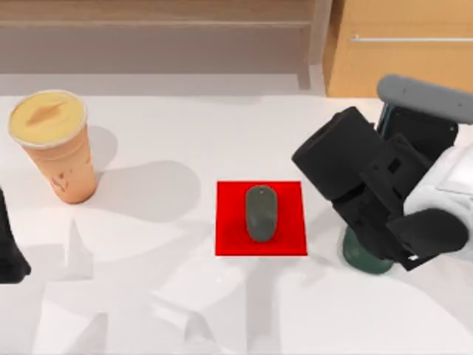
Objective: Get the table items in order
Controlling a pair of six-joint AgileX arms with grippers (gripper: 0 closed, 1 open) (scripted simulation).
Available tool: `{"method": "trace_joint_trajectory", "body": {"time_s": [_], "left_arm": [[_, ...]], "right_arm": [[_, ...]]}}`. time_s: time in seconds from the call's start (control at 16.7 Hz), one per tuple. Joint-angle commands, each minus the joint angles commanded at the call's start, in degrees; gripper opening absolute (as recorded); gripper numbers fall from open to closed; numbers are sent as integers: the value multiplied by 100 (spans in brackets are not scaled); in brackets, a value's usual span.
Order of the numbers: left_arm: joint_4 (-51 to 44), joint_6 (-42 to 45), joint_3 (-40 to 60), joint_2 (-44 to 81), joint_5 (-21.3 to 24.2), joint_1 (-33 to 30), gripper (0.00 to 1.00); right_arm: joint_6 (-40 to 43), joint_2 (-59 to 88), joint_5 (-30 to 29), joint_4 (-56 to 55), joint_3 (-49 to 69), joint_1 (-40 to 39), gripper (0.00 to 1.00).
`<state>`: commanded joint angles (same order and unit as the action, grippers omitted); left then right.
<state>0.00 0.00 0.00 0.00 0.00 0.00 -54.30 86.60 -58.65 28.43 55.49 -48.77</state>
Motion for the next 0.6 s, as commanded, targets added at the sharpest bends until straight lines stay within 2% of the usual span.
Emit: {"method": "trace_joint_trajectory", "body": {"time_s": [0.6], "left_arm": [[0, 0, 0, 0, 0, 0, 100]], "right_arm": [[-3, -65, -18, 61, 20, -5, 100]]}}
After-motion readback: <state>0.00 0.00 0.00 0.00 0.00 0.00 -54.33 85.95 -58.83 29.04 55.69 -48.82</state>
